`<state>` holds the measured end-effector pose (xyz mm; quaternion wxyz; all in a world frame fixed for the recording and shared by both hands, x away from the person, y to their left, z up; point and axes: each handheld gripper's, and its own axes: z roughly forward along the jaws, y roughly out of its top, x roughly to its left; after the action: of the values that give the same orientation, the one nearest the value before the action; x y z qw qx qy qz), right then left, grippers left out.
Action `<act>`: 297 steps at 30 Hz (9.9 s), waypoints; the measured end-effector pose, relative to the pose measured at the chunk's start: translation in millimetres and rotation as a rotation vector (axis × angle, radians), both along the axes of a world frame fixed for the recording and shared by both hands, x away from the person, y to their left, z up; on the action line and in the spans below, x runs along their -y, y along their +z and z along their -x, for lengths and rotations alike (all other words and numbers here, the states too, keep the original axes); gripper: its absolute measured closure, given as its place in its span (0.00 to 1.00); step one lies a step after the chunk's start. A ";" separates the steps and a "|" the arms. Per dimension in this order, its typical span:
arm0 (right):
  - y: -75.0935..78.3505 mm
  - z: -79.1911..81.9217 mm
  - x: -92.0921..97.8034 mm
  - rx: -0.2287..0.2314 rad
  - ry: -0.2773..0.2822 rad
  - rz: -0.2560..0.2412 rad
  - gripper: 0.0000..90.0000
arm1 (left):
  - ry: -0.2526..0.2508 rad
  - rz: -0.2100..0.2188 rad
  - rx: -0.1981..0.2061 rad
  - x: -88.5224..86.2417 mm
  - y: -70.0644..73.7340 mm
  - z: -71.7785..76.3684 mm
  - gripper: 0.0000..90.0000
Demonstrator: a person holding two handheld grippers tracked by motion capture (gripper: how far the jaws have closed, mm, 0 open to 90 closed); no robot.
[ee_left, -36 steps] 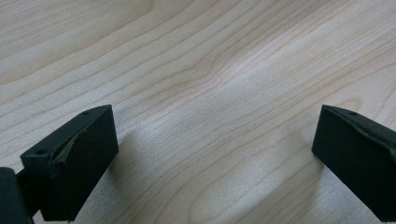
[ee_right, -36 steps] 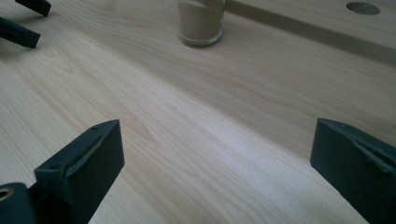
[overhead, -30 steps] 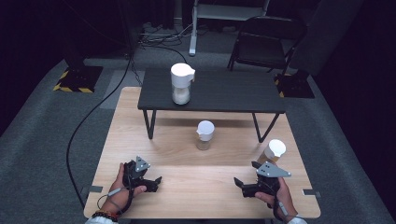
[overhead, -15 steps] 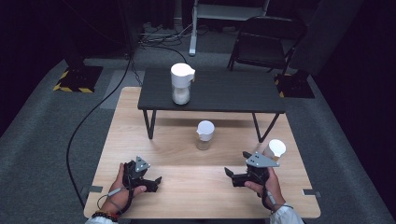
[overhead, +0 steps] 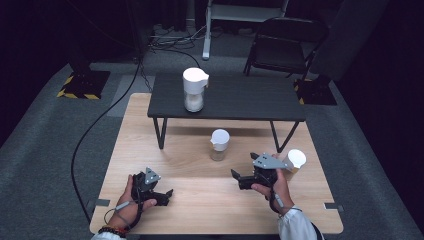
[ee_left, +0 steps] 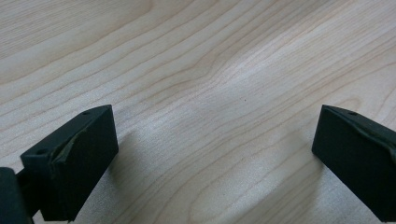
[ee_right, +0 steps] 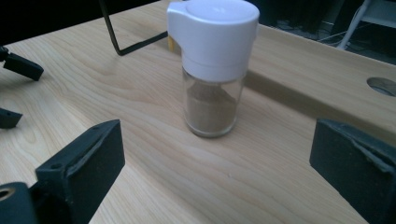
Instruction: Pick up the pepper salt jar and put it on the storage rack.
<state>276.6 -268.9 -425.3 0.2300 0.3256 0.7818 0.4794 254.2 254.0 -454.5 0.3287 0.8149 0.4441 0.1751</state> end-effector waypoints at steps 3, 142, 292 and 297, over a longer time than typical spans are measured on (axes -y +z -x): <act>0.3 -4.8 -4.4 0.001 0.004 -0.003 0.03 | 0.000 0.000 0.000 0.0 0.0 0.0 0.00; 62.3 -14.5 -38.5 0.116 -0.013 -0.092 0.33 | -0.015 0.001 0.000 -2.7 -0.2 -0.3 0.00; 139.3 -68.7 -50.2 0.222 -0.209 -0.122 0.03 | -0.016 -0.001 0.000 -2.7 0.0 -0.3 0.00; 141.9 -50.8 -47.6 0.249 -0.194 -0.109 0.03 | -0.016 0.000 0.000 -2.7 0.0 -0.3 0.00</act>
<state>327.5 -221.3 -283.4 0.3526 0.3496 0.6849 0.5332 254.5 256.7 -454.5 0.3301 0.8184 0.4376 0.1727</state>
